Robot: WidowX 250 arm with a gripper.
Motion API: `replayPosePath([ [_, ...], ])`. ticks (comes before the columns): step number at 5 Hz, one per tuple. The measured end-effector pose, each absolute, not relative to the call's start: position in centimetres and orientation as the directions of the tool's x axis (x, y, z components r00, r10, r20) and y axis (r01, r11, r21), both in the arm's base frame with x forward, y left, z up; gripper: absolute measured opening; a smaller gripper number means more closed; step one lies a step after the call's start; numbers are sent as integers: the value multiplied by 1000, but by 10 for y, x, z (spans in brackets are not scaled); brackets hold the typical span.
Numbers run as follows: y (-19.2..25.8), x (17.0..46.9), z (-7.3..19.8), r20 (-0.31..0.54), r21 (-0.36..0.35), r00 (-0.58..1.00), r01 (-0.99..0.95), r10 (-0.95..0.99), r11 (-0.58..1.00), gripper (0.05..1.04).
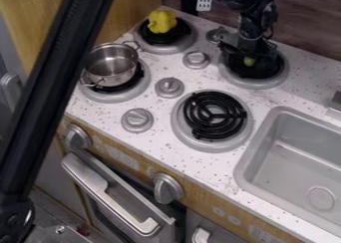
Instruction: Move the green fork to the top right burner
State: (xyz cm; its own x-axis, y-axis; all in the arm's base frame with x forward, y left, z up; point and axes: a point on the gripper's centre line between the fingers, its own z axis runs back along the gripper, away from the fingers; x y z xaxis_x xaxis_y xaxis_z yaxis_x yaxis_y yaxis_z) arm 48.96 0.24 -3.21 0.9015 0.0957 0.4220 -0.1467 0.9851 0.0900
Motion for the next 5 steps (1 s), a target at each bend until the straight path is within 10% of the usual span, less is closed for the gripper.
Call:
replayPosePath([
  [5, -16, 355, -4, 172, 39, 981, -96, 88, 995, 995],
])
